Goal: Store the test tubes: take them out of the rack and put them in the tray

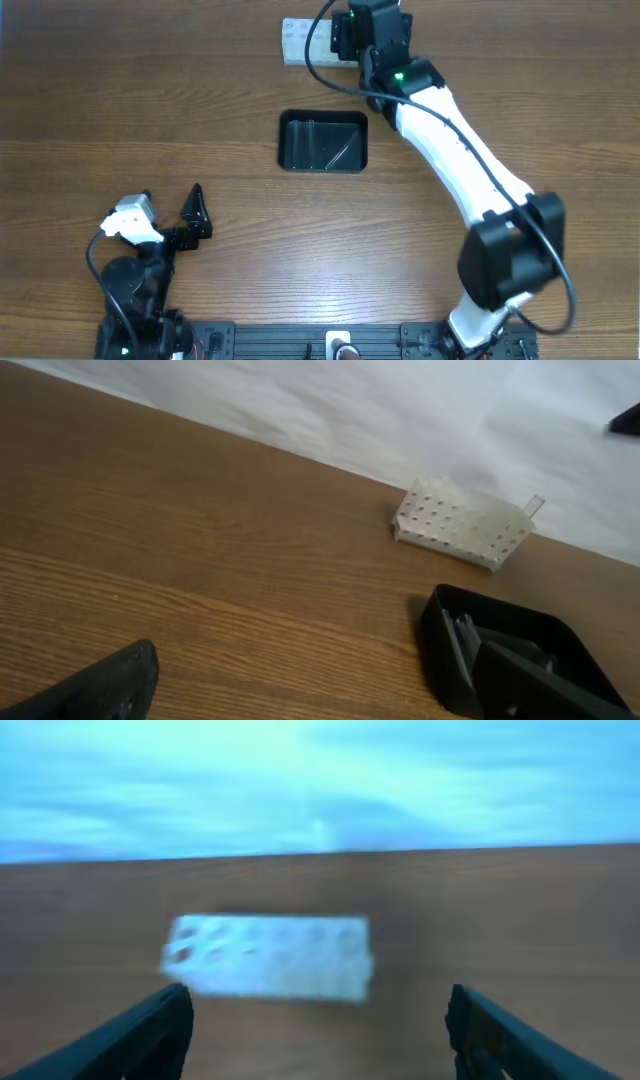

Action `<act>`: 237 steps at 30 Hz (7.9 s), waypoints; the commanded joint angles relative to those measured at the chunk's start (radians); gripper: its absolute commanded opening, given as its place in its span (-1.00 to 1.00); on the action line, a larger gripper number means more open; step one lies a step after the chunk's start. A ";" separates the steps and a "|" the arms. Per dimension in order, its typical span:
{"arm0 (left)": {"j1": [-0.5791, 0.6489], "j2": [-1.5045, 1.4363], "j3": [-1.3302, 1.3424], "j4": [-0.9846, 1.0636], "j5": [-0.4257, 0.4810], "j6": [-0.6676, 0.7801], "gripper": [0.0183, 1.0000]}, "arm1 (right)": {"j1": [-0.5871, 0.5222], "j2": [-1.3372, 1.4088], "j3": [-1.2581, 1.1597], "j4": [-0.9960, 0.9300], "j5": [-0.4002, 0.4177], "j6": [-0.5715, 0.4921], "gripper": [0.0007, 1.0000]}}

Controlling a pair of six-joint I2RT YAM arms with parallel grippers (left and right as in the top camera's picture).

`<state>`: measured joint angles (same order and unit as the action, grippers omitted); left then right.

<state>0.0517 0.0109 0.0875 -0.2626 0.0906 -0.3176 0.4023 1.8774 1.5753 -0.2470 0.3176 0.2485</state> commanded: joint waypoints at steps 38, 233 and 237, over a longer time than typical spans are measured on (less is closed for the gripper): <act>-0.005 -0.007 -0.005 -0.003 0.010 -0.001 1.00 | -0.066 0.325 -0.005 0.383 -0.040 -0.087 0.20; -0.005 -0.007 -0.005 -0.003 0.010 -0.001 1.00 | -0.324 -1.413 -1.117 0.056 -0.080 -0.202 0.98; -0.005 -0.007 -0.005 -0.003 0.010 -0.001 1.00 | -0.324 -1.553 -1.256 0.055 -0.080 -0.202 0.98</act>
<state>0.0517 0.0101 0.0875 -0.2626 0.0906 -0.3176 0.0837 0.3908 0.3882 -0.1974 0.2386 0.0620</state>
